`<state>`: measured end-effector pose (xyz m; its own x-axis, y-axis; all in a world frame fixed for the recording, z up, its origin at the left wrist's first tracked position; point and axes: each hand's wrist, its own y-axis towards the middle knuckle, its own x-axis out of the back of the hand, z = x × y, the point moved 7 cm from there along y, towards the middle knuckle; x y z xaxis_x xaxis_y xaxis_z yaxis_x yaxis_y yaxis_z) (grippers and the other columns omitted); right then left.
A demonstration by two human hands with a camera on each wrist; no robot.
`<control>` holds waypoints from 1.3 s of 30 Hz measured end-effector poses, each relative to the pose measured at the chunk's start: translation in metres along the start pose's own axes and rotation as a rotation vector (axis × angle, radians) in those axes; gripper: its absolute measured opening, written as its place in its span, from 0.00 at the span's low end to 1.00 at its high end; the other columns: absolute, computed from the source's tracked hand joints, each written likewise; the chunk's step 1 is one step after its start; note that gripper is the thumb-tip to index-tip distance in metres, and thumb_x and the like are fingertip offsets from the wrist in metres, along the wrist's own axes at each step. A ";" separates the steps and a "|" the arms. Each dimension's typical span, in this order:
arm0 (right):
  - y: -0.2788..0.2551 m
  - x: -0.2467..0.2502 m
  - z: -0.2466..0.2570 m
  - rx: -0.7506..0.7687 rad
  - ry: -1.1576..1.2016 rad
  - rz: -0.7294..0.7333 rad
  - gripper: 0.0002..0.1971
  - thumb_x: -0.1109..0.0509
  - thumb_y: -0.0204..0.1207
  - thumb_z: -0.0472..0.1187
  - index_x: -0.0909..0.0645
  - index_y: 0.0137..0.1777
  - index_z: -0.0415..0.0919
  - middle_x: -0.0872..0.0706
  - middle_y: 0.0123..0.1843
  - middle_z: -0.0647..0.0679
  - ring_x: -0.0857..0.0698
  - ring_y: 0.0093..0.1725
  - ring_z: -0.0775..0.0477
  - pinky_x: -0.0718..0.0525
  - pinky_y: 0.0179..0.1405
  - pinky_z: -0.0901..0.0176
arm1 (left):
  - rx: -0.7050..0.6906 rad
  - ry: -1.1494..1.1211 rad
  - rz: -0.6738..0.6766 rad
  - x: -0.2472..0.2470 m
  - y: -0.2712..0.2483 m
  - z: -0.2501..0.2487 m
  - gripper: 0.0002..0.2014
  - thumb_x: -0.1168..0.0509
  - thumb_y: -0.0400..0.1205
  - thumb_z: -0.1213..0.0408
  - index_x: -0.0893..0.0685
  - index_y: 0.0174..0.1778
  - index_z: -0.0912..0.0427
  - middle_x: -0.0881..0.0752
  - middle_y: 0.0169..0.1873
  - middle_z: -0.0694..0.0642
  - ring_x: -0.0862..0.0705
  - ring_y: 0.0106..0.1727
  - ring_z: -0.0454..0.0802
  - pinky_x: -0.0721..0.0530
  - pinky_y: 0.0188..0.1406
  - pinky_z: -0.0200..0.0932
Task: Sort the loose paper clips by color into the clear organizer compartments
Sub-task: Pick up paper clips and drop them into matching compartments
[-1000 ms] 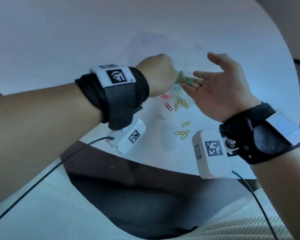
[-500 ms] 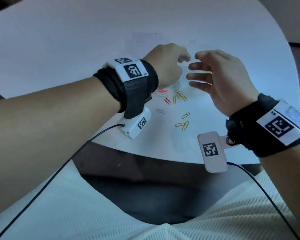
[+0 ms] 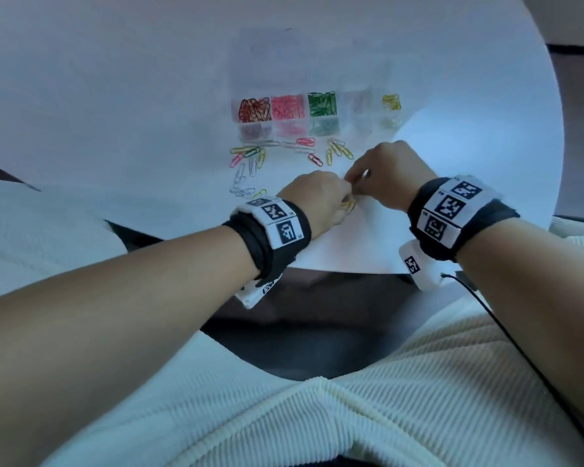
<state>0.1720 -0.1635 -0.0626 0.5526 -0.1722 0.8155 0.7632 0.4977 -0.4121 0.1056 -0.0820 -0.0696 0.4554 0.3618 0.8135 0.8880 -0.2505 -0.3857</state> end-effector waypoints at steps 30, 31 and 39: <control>-0.016 -0.001 -0.031 -0.339 0.502 0.018 0.08 0.39 0.66 0.35 0.23 0.28 0.36 0.16 0.26 0.40 0.21 0.23 0.45 0.25 0.26 0.63 | 0.128 -0.123 -0.165 -0.015 -0.010 0.018 0.05 0.33 0.74 0.66 0.24 0.38 0.57 0.24 0.41 0.53 0.25 0.49 0.56 0.33 0.42 0.41; -0.018 -0.003 -0.031 -0.352 0.561 0.032 0.08 0.40 0.63 0.34 0.24 0.26 0.36 0.17 0.24 0.38 0.22 0.22 0.44 0.25 0.26 0.62 | 0.117 -0.143 -0.159 -0.015 -0.010 0.019 0.06 0.33 0.74 0.67 0.25 0.36 0.56 0.24 0.39 0.52 0.24 0.48 0.56 0.33 0.41 0.41; -0.010 -0.010 -0.025 -0.230 0.383 0.160 0.07 0.29 0.70 0.37 0.21 0.32 0.45 0.27 0.27 0.49 0.32 0.24 0.49 0.34 0.24 0.63 | 0.218 -0.372 -0.228 -0.007 -0.018 0.030 0.12 0.35 0.74 0.69 0.15 0.51 0.54 0.19 0.37 0.48 0.18 0.44 0.47 0.24 0.45 0.37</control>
<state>0.1674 -0.1884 -0.0765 0.7202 -0.4309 0.5437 0.6887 0.3500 -0.6349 0.0885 -0.0531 -0.0820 0.2047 0.6920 0.6923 0.9425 0.0516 -0.3303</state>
